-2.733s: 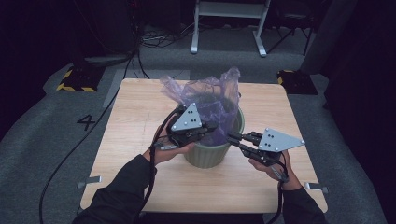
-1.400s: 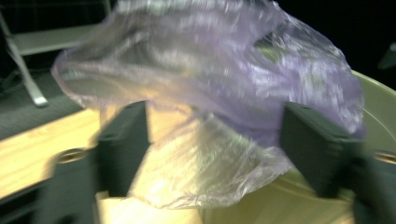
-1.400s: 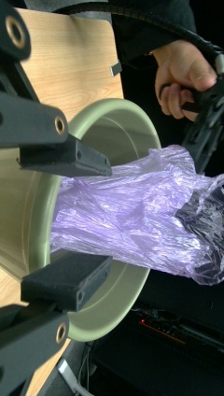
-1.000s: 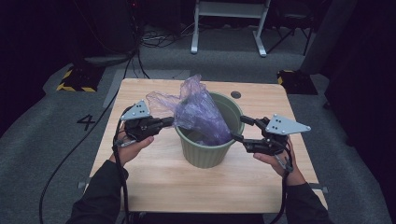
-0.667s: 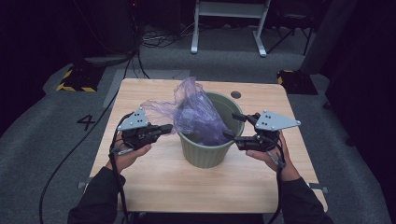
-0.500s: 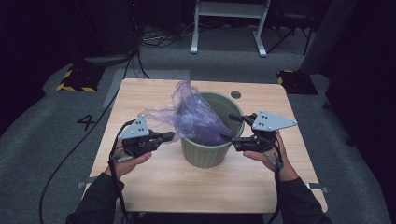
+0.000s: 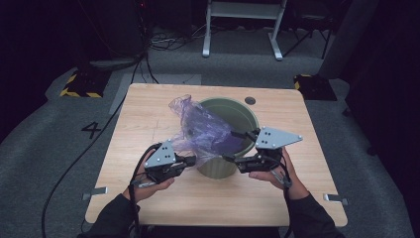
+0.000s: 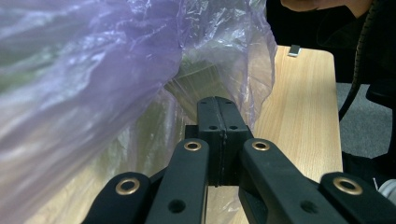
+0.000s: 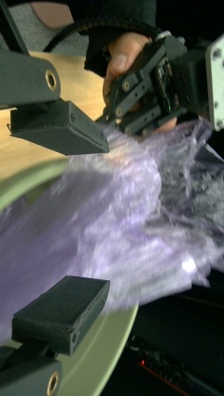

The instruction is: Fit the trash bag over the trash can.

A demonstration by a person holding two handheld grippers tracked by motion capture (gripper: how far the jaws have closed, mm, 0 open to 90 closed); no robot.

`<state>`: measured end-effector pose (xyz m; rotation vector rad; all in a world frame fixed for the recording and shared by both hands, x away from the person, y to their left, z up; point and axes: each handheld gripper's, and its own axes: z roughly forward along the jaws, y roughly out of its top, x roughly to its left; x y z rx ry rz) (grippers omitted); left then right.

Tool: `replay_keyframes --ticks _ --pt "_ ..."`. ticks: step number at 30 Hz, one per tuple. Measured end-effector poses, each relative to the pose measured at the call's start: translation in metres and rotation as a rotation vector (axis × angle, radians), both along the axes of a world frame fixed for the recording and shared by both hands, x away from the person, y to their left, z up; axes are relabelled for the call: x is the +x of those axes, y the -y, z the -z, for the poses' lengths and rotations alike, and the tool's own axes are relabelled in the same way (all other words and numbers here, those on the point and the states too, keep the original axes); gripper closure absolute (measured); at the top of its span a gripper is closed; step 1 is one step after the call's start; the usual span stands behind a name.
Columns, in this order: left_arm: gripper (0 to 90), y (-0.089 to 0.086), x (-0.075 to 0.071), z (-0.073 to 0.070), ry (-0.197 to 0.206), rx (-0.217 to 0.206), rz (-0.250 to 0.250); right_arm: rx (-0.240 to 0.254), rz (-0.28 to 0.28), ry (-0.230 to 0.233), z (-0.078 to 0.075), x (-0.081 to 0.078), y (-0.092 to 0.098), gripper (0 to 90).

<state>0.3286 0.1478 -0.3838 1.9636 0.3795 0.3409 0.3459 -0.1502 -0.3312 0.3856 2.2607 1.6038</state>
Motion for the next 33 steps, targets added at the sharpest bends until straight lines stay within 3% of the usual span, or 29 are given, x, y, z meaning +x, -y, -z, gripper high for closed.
replay_keyframes --ticks 6,8,12,18,21,23,26,29,33 --pt "89.7 0.002 -0.001 0.002 0.002 0.004 -0.013 -0.029 -0.029 -0.012 0.009 -0.005 -0.020 28.6" --pt "89.7 0.002 -0.002 0.003 -0.003 0.002 -0.016 -0.046 -0.022 -0.011 0.012 -0.006 -0.027 32.3" --pt "89.6 0.000 -0.003 0.003 0.000 0.004 -0.019 -0.083 -0.037 0.006 0.014 -0.007 -0.035 54.5" --pt "87.7 -0.004 -0.004 0.001 0.005 0.001 -0.031 -0.098 -0.066 0.036 0.014 -0.009 -0.037 81.1" --pt "81.9 -0.010 -0.006 -0.002 0.006 -0.016 -0.038 -0.095 -0.069 0.050 0.015 -0.010 -0.036 81.9" --pt "71.3 -0.015 -0.008 -0.003 0.006 -0.031 -0.050 -0.085 -0.067 0.054 0.015 -0.012 -0.033 82.8" --pt "65.7 -0.025 -0.013 -0.007 0.014 -0.048 -0.040 -0.053 -0.056 0.070 0.013 -0.014 -0.028 83.2" --pt "51.2 -0.037 -0.018 -0.013 0.031 -0.066 -0.094 -0.043 -0.056 0.086 0.012 -0.017 -0.024 87.7" --pt "40.7 -0.058 -0.019 -0.023 0.036 -0.148 -0.167 -0.040 -0.056 0.104 0.012 -0.023 -0.018 89.7"
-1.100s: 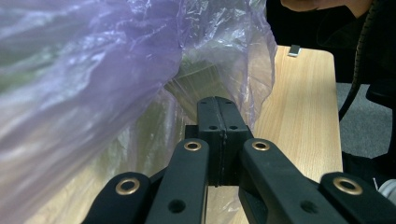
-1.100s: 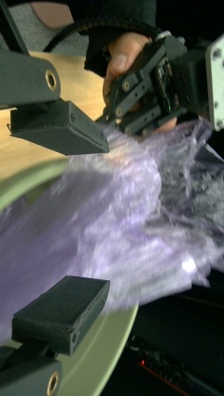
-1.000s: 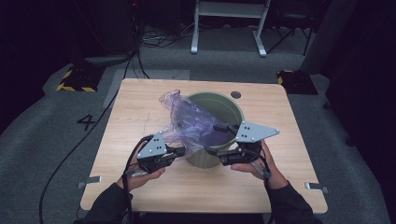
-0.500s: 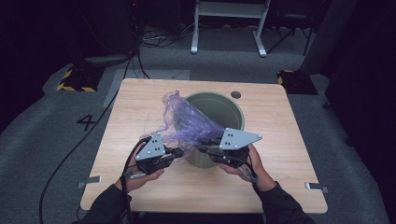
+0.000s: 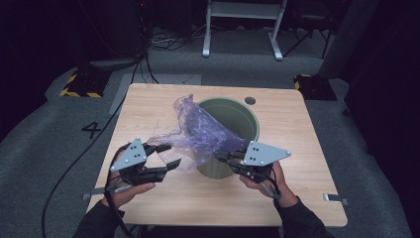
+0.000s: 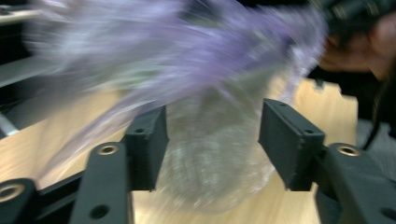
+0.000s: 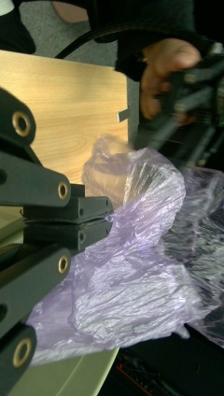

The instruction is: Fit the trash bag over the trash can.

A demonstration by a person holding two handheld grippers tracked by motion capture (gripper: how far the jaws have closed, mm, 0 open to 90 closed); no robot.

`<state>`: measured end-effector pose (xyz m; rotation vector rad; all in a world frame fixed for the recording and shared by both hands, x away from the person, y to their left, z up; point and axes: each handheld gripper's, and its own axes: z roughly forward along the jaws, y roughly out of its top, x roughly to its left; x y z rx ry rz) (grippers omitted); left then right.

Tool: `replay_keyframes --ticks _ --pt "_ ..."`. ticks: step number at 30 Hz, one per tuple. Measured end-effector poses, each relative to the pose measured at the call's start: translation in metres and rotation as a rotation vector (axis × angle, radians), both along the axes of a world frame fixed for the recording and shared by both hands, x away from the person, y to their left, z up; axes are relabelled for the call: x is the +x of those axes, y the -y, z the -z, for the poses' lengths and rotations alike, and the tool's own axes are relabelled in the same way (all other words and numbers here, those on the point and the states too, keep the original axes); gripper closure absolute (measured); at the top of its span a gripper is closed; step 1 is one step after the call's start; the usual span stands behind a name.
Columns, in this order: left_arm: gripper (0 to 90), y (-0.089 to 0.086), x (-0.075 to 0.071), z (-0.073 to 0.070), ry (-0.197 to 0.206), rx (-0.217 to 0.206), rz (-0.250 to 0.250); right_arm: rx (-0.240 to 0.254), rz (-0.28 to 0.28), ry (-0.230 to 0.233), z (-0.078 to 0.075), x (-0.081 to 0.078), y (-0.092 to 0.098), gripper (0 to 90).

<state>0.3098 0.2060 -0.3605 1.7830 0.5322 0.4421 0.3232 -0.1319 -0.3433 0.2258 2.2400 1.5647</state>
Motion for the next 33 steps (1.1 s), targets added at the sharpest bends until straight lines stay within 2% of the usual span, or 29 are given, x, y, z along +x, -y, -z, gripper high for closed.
replay_keyframes --ticks 2,3,6,7,9,11,12,14,16,19,21,25,33 --pt "34.9 -0.007 0.003 -0.004 -0.010 -0.040 -0.056 0.004 0.005 0.002 0.001 -0.002 0.004 90.0" --pt "32.4 -0.008 0.006 -0.005 -0.017 -0.042 -0.068 0.008 0.008 0.003 0.001 -0.003 0.006 90.0" --pt "27.2 -0.010 0.015 -0.006 -0.011 -0.011 -0.144 0.009 0.009 0.005 0.001 -0.005 0.013 90.0" --pt "24.4 -0.012 0.019 -0.006 -0.014 -0.022 -0.162 0.005 0.011 0.006 0.002 -0.007 0.015 90.0" --pt "23.3 -0.015 0.027 -0.005 -0.049 -0.047 -0.167 0.003 0.011 0.007 0.003 -0.009 0.018 90.0" --pt "23.5 -0.014 0.037 -0.002 -0.101 -0.037 -0.151 0.003 0.019 0.007 0.005 -0.011 0.023 90.0" --pt "27.2 -0.011 0.040 0.001 -0.123 -0.021 -0.143 0.008 0.023 0.002 0.007 -0.012 0.025 90.0" --pt "43.5 -0.003 0.043 0.005 -0.124 0.024 -0.126 0.012 0.026 -0.006 0.011 -0.014 0.030 90.0" --pt "55.9 0.003 0.044 0.008 -0.122 0.045 -0.105 0.014 0.038 -0.013 0.015 -0.015 0.034 90.0" --pt "79.2 0.012 0.045 0.011 -0.100 0.089 -0.127 0.029 0.056 -0.025 0.019 -0.017 0.043 90.0" --pt "89.3 0.016 0.046 0.013 -0.092 0.106 -0.136 0.045 0.063 -0.037 0.020 -0.018 0.049 90.0" --pt "89.9 0.022 0.046 0.016 -0.076 0.142 -0.130 0.052 0.099 -0.054 0.025 -0.017 0.061 90.0" --pt "89.9 0.028 0.052 0.024 -0.080 0.162 -0.120 0.089 0.195 -0.077 0.035 -0.011 0.080 88.6"
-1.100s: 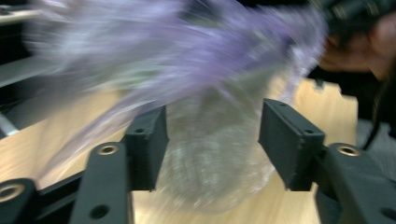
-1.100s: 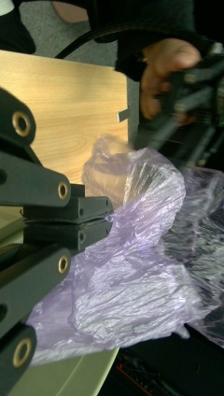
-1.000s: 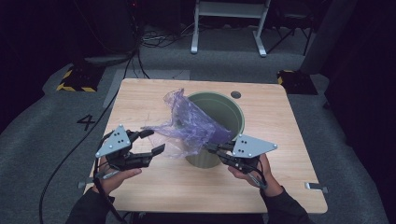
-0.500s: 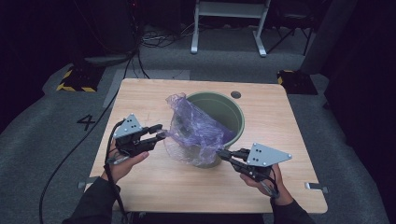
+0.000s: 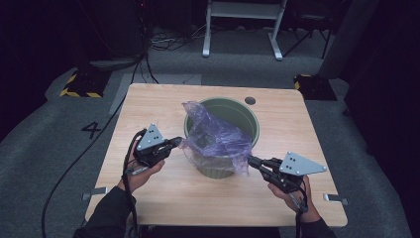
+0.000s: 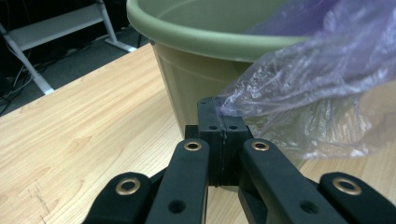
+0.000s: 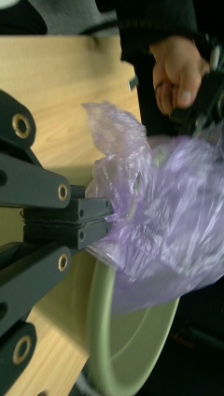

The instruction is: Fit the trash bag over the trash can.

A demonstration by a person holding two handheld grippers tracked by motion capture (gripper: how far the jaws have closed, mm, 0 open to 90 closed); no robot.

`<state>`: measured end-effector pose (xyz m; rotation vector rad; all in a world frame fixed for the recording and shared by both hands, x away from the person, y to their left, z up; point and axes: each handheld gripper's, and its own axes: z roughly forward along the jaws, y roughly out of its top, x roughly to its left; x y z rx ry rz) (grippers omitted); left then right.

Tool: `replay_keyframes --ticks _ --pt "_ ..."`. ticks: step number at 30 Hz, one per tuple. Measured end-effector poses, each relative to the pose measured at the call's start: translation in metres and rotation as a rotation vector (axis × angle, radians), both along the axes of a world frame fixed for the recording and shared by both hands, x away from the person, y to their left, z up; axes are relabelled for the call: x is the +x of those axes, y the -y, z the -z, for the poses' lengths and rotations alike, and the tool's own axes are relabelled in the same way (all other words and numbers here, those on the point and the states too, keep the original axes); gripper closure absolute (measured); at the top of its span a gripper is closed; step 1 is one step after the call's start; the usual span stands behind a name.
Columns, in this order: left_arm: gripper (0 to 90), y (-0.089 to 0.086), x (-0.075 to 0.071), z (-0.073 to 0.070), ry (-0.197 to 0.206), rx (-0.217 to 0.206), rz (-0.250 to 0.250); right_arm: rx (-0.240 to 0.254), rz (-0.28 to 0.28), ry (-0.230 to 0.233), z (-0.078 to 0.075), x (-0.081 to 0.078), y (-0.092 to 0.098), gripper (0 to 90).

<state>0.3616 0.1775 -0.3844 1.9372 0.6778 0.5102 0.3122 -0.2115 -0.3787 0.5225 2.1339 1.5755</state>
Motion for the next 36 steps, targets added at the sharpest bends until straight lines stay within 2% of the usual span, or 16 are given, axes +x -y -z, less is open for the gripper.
replay_keyframes --ticks 6,10,12,15,19,22,24,27,29,31,32,33,34,36 --pt "89.9 0.001 0.003 0.007 -0.014 -0.002 -0.001 0.026 0.067 -0.037 0.007 0.010 0.012 80.1" --pt "89.9 0.004 0.001 0.007 -0.005 -0.002 0.009 0.026 0.066 -0.019 0.003 0.007 0.015 58.6" --pt "89.9 0.006 0.000 0.006 0.001 0.000 0.017 0.027 0.053 -0.009 -0.002 0.003 0.016 49.2" --pt "89.9 0.008 -0.002 0.004 0.006 0.004 0.024 0.035 0.078 0.013 -0.013 -0.006 0.016 36.3" --pt "89.9 0.011 -0.001 0.005 0.006 0.011 0.027 0.053 0.077 0.044 -0.028 -0.016 0.014 29.8" --pt "89.9 0.013 -0.001 0.005 0.007 0.017 0.029 0.058 0.053 0.082 -0.041 -0.025 0.007 26.7" --pt "89.9 0.014 0.000 0.006 0.006 0.019 0.034 0.049 0.027 0.090 -0.046 -0.028 0.000 26.0" --pt "89.9 0.017 0.000 0.007 0.007 0.025 0.038 -0.010 0.011 0.102 -0.049 -0.027 -0.018 25.7" --pt "89.9 0.018 0.000 0.008 0.009 0.035 0.040 -0.038 0.025 0.092 -0.047 -0.022 -0.027 25.7" --pt "89.9 0.019 0.000 0.009 0.008 0.036 0.045 -0.070 0.072 0.079 -0.044 -0.016 -0.035 27.7" --pt "89.9 0.019 0.001 0.010 0.006 0.039 0.045 -0.086 0.098 0.081 -0.043 -0.015 -0.037 32.1" --pt "89.9 0.019 0.001 0.010 0.005 0.035 0.047 -0.109 0.145 0.080 -0.042 -0.013 -0.039 42.7" --pt "89.9 0.019 0.002 0.011 0.004 0.035 0.045 -0.119 0.171 0.079 -0.041 -0.012 -0.039 46.4" --pt "89.9 0.018 0.002 0.012 0.001 0.034 0.044 -0.148 0.214 0.098 -0.039 -0.011 -0.037 60.6"
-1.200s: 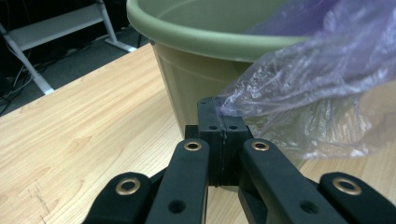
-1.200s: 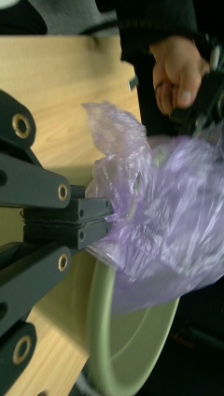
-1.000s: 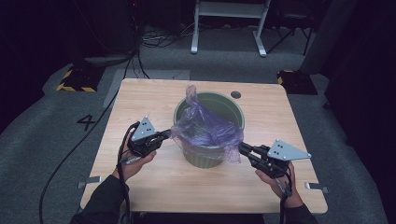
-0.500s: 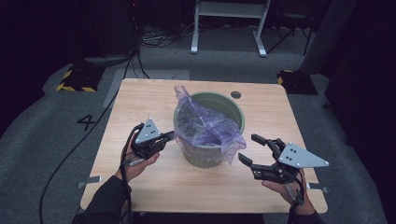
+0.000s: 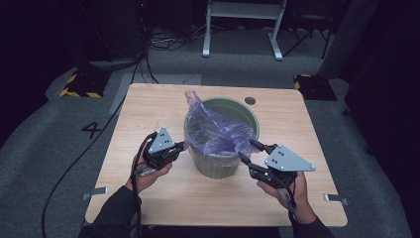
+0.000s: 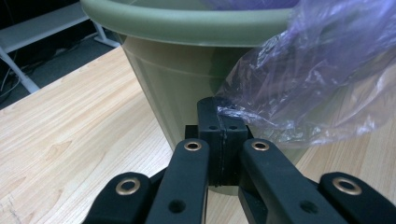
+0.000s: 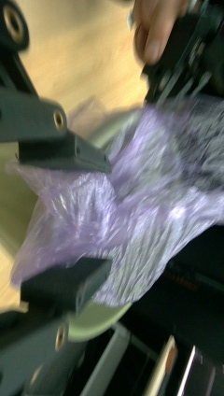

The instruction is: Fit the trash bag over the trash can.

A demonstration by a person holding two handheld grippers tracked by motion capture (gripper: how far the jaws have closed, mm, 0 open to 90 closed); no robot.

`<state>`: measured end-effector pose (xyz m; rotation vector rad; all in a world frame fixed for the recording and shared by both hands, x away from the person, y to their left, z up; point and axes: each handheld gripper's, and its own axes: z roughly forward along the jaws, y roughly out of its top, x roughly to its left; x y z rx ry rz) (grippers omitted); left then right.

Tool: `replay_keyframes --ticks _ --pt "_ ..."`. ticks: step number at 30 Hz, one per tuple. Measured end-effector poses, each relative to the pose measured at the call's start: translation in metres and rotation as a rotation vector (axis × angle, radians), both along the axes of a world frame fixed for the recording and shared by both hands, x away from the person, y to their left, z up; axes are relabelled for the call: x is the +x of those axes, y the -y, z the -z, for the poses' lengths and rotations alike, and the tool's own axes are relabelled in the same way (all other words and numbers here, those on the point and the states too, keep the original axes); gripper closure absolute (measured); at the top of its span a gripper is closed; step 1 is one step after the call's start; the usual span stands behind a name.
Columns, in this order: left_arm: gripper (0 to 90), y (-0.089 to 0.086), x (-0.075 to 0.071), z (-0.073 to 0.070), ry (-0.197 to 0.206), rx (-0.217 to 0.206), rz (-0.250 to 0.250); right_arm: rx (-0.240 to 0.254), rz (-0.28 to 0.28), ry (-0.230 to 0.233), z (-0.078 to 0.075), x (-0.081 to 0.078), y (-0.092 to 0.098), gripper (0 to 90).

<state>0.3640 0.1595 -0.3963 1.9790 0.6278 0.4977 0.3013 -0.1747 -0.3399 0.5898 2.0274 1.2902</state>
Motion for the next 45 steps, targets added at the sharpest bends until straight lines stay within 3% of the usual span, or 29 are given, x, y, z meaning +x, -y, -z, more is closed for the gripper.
replay_keyframes --ticks 5,8,14,25,32,37,40,44,45 --pt "89.9 -0.003 0.002 0.002 -0.011 -0.011 0.001 -0.018 0.042 0.010 0.006 0.002 0.009 81.5" --pt "89.9 -0.003 0.003 0.004 -0.016 -0.005 0.000 -0.004 0.056 0.005 0.011 0.004 0.016 87.0" --pt "89.9 0.001 0.006 0.008 -0.023 0.009 0.004 0.062 0.062 -0.053 0.023 0.015 0.032 89.1" --pt "89.9 0.005 0.013 0.018 -0.047 0.015 0.009 0.128 0.075 -0.138 0.047 0.037 0.048 89.2" --pt "89.7 0.004 0.016 0.022 -0.052 0.001 0.009 0.133 0.094 -0.176 0.058 0.048 0.055 87.6" --pt "68.8 -0.007 0.012 0.021 -0.042 -0.019 -0.014 0.135 0.111 -0.171 0.058 0.048 0.059 84.4" --pt "56.6 -0.018 0.003 0.014 -0.022 -0.050 0.006 0.134 0.121 -0.157 0.054 0.045 0.060 79.6" --pt "35.2 -0.030 -0.007 0.003 -0.003 -0.074 -0.006 0.139 0.118 -0.126 0.046 0.039 0.061 62.1" --pt "31.7 -0.035 -0.011 -0.002 0.007 -0.100 -0.007 0.145 0.112 -0.120 0.044 0.038 0.061 57.1"
